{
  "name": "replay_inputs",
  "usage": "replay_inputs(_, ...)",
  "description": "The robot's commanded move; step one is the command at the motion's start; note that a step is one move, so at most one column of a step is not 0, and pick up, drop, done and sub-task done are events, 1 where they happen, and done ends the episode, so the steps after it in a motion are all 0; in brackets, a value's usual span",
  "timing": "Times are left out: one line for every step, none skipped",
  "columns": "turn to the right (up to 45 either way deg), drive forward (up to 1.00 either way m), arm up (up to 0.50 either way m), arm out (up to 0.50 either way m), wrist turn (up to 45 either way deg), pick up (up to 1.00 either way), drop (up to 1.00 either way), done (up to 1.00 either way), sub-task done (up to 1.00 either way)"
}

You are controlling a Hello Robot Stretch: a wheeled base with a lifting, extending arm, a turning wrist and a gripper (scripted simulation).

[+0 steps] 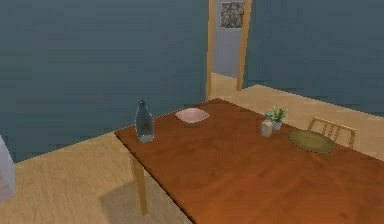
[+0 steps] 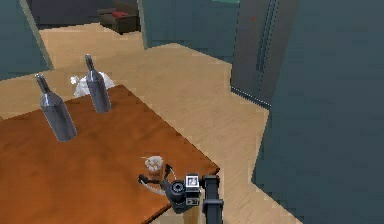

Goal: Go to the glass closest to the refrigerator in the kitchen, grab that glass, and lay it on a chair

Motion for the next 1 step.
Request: replay_inputs(0.0,0.00,0.00,0.00,0.0,1.00,0.00,0.00,0.00)
